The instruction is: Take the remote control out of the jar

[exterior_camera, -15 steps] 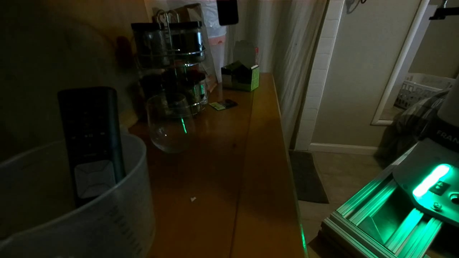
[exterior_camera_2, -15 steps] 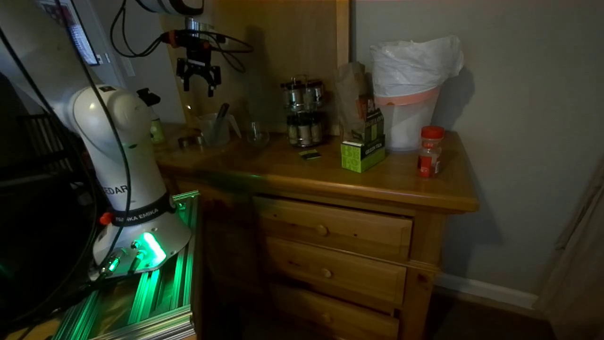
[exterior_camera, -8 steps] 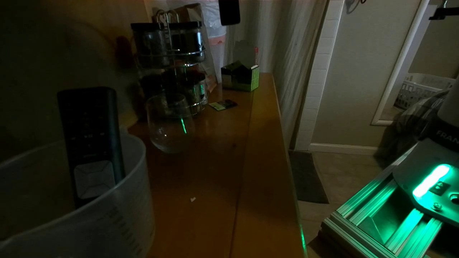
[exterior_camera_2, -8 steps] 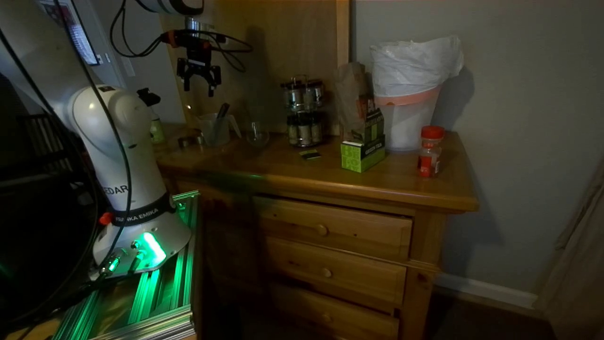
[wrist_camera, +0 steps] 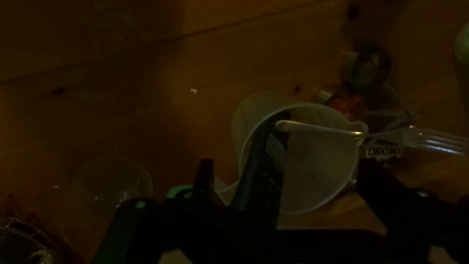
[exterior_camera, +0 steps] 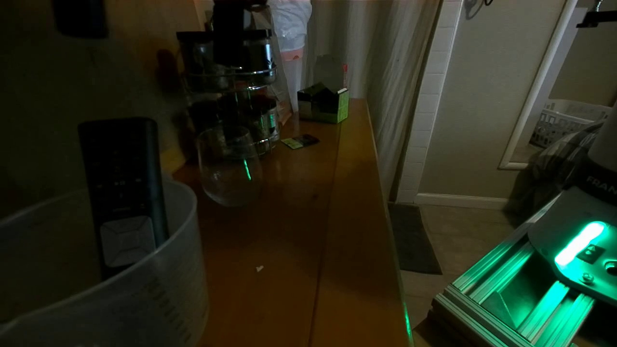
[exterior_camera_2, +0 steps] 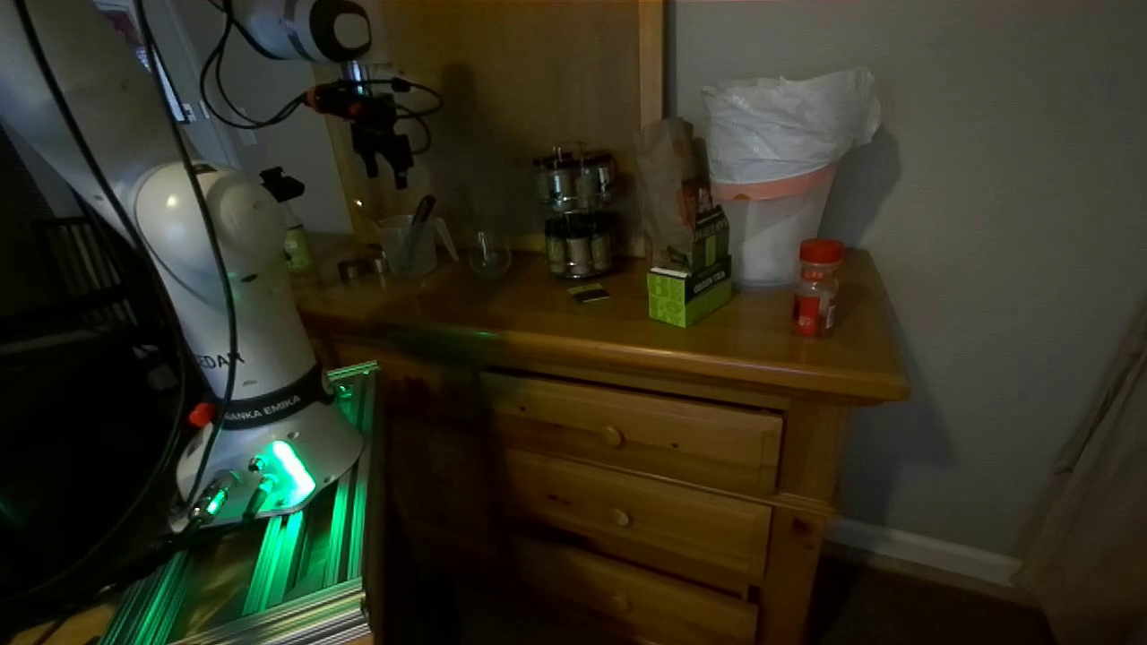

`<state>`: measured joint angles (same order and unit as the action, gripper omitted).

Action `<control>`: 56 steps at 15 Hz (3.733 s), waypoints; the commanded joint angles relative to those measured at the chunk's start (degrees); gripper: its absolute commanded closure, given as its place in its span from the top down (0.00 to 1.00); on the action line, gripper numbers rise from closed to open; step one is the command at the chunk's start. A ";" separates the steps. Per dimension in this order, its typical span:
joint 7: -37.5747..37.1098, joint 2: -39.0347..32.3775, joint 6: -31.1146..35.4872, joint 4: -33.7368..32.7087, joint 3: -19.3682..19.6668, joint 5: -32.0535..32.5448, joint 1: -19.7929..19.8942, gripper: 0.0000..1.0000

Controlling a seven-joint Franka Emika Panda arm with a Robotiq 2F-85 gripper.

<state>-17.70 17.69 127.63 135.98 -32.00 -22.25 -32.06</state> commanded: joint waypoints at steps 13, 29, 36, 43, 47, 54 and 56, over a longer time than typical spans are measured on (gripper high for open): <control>-46.02 -1.51 6.19 -2.53 -16.05 15.04 11.19 1.00; -84.58 -7.82 -5.69 -13.01 -57.26 38.66 46.02 1.00; -79.03 -3.17 0.66 -13.43 -71.10 34.10 59.87 1.00; -68.96 9.11 4.02 -17.56 -74.08 21.45 67.10 1.00; -61.70 13.34 -1.12 -20.99 -73.09 16.53 68.30 1.00; -57.10 13.12 -3.11 -20.81 -68.93 13.59 65.40 1.00; -56.84 13.07 -3.12 -20.61 -68.76 13.41 65.31 1.00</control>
<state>-77.14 27.85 124.77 115.31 -103.30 -5.02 35.07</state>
